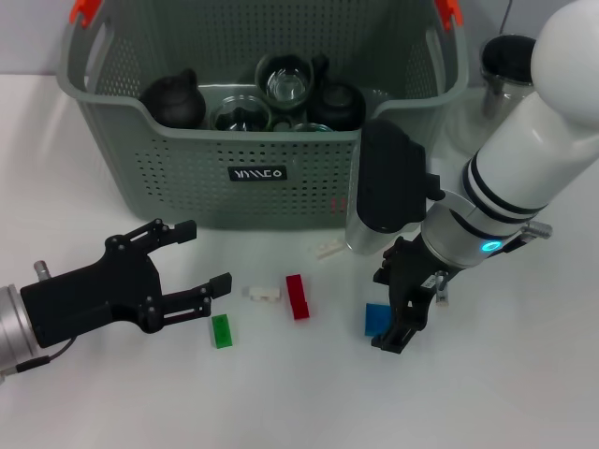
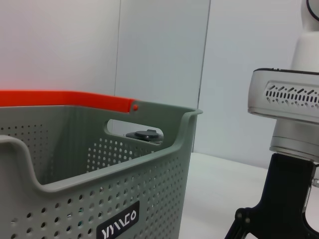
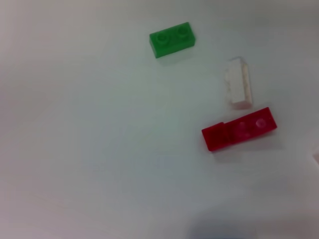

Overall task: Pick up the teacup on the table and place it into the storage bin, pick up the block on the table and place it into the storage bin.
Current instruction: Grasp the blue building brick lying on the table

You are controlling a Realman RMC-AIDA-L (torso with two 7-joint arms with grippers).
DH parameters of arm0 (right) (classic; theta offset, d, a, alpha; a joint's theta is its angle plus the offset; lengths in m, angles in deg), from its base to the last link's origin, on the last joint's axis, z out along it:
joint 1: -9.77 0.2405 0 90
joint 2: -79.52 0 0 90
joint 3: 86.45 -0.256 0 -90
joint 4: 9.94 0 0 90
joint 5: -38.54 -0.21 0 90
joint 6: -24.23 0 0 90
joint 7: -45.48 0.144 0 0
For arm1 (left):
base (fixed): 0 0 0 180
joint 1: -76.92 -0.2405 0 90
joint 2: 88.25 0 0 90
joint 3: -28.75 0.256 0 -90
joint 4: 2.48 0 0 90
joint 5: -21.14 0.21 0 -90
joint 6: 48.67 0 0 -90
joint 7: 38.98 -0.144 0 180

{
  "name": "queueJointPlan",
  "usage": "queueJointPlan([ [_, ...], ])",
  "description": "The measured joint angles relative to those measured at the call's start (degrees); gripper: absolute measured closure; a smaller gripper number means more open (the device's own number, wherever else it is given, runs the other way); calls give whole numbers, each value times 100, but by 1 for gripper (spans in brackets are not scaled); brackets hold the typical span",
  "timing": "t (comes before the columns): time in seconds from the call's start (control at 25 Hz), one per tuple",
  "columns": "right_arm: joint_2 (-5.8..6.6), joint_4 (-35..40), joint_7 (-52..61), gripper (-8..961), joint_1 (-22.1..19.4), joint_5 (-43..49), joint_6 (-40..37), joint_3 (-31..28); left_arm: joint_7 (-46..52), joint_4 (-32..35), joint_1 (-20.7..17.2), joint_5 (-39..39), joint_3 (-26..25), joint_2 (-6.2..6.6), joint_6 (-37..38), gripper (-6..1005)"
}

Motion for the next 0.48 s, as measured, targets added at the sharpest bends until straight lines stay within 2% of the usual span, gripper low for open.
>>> queueJointPlan([
  [0.48, -4, -242, 25, 9, 83, -88, 89, 60, 0, -50, 8, 0, 0, -5, -50, 129],
])
